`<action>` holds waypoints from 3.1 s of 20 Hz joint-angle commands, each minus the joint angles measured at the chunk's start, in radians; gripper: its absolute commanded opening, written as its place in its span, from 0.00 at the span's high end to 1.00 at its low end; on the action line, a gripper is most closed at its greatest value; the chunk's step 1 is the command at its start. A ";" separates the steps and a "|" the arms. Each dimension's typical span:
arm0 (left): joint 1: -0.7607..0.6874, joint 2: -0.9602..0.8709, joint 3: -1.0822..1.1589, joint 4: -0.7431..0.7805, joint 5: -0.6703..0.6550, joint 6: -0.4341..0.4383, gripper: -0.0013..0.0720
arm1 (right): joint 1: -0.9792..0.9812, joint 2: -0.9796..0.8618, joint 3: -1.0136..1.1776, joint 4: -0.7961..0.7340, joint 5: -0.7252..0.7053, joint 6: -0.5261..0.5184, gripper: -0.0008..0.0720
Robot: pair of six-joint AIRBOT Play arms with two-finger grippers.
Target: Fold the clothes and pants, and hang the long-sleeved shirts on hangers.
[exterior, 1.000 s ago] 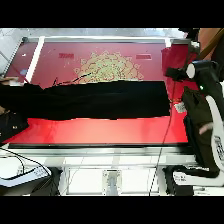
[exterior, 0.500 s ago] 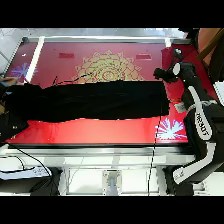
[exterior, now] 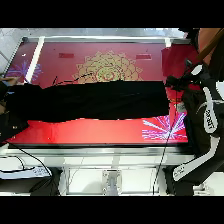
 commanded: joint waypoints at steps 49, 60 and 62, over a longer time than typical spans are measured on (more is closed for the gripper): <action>-0.134 -0.090 0.130 0.022 0.313 -0.056 0.05 | -0.013 -0.165 0.309 0.134 -0.050 0.034 0.41; -0.420 0.154 0.130 0.018 0.166 0.195 0.05 | -0.142 -0.245 0.357 0.254 0.353 -0.083 0.14; -0.449 0.154 0.130 0.018 0.142 0.195 0.05 | -0.147 -0.270 0.357 0.249 0.353 -0.104 0.14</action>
